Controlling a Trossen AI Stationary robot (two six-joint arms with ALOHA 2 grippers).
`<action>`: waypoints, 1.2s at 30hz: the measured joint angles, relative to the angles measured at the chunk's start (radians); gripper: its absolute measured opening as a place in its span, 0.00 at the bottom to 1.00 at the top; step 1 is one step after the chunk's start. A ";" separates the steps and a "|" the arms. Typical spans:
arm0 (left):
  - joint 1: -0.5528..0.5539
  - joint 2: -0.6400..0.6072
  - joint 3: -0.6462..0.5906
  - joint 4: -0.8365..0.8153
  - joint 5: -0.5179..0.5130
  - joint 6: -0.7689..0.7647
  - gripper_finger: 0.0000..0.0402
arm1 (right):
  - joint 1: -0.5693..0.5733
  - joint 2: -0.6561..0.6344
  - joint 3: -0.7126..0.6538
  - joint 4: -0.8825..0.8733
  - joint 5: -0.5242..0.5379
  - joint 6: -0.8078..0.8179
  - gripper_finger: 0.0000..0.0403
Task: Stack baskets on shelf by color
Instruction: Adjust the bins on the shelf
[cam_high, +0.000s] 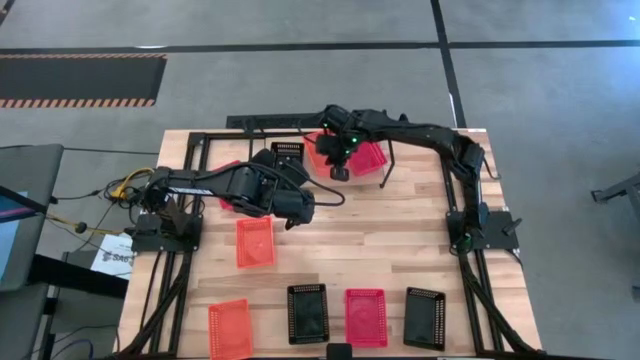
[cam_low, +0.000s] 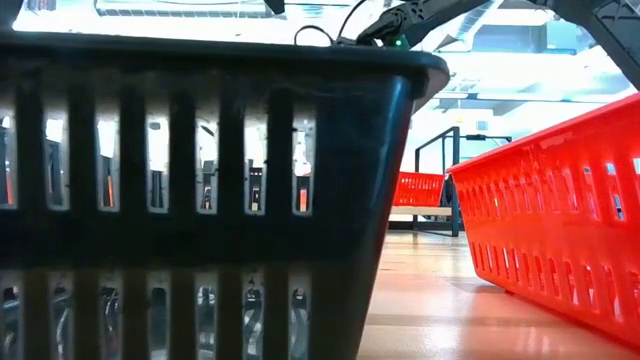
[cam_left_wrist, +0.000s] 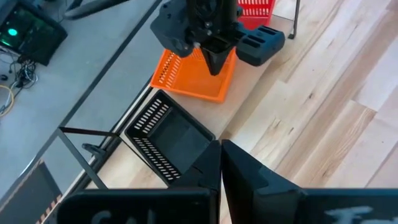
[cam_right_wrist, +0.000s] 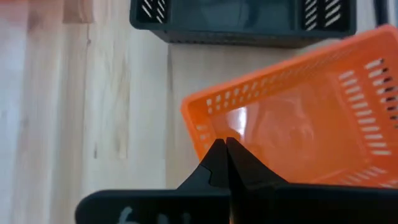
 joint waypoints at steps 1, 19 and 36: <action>0.000 0.000 0.000 0.000 0.000 0.000 0.00 | 0.001 0.000 0.000 0.004 0.013 -0.011 0.00; 0.000 0.000 0.000 0.000 0.001 -0.003 0.00 | 0.003 0.008 -0.011 -0.007 0.061 -0.017 0.00; 0.000 0.000 0.000 0.000 0.001 -0.003 0.00 | 0.080 0.008 -0.072 0.084 0.060 0.098 0.00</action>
